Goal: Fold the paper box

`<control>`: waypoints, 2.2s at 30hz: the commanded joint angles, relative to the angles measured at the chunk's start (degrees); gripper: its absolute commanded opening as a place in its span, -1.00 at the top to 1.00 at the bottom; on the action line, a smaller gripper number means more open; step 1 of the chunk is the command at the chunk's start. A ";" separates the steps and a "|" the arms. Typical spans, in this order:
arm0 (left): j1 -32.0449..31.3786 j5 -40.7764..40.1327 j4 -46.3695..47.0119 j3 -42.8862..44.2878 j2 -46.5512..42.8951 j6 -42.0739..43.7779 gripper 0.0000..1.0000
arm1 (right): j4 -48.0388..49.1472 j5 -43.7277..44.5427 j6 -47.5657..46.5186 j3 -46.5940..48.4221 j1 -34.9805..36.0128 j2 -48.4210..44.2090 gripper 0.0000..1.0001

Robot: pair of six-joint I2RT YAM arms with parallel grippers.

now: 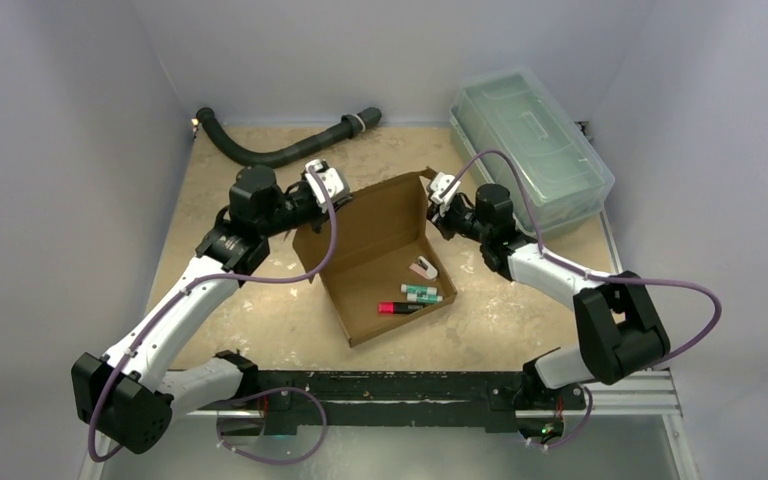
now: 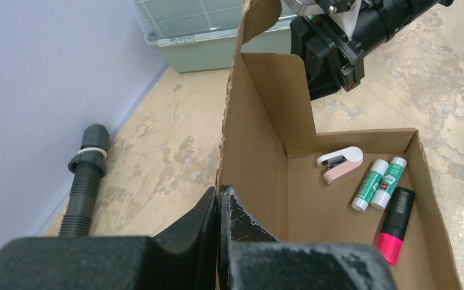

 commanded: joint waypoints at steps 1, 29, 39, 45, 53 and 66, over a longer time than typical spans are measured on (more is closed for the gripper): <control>0.10 3.97 4.31 -1.06 -0.62 1.13 1.00 | -2.92 -0.86 -6.71 1.45 0.18 -1.21 1.00; -2.62 6.68 -0.77 6.26 4.77 10.94 1.00 | -72.32 -27.44 -42.10 44.00 -8.35 -6.42 -0.98; -3.62 6.57 -0.40 7.39 6.01 10.59 1.00 | -76.24 -18.17 -38.05 54.93 1.13 4.11 -0.51; -3.73 7.09 0.63 6.97 6.13 9.50 1.00 | -74.78 -12.81 -38.32 54.95 3.81 5.93 0.02; -3.73 2.98 4.24 6.58 4.96 1.05 0.92 | -74.24 -11.31 -40.28 55.09 4.68 5.75 1.00; -3.64 -39.44 2.15 -17.34 -32.96 -40.08 -0.42 | -64.61 -10.80 -34.91 42.56 3.16 -2.61 1.00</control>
